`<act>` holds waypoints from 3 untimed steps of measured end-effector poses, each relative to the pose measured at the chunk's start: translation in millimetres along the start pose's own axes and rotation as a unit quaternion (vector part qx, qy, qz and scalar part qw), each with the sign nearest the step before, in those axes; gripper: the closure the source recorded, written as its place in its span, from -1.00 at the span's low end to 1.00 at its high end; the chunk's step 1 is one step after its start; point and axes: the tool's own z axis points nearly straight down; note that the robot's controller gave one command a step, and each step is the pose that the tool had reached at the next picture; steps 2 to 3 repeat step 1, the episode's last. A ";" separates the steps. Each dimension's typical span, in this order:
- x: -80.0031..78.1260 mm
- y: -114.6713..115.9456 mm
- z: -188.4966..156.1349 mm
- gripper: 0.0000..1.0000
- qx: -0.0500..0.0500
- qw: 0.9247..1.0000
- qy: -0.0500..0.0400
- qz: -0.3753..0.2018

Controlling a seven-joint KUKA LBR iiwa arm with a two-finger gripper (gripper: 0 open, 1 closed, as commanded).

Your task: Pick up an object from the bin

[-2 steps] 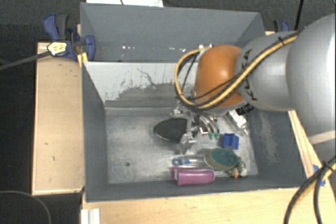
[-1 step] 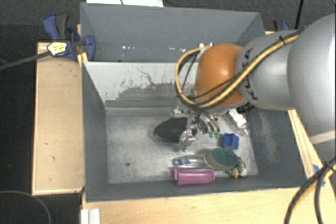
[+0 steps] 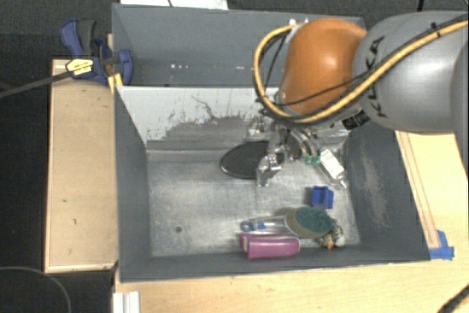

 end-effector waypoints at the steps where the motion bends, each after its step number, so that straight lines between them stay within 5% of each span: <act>1: -0.4 3.4 -41.9 1.00 0.000 1.000 0.001 -0.006; 3: -0.4 3.4 -41.9 1.00 0.000 1.000 0.001 -0.006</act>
Offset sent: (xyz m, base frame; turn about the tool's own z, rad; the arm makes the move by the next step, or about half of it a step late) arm -0.0018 0.0034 0.0388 -0.0163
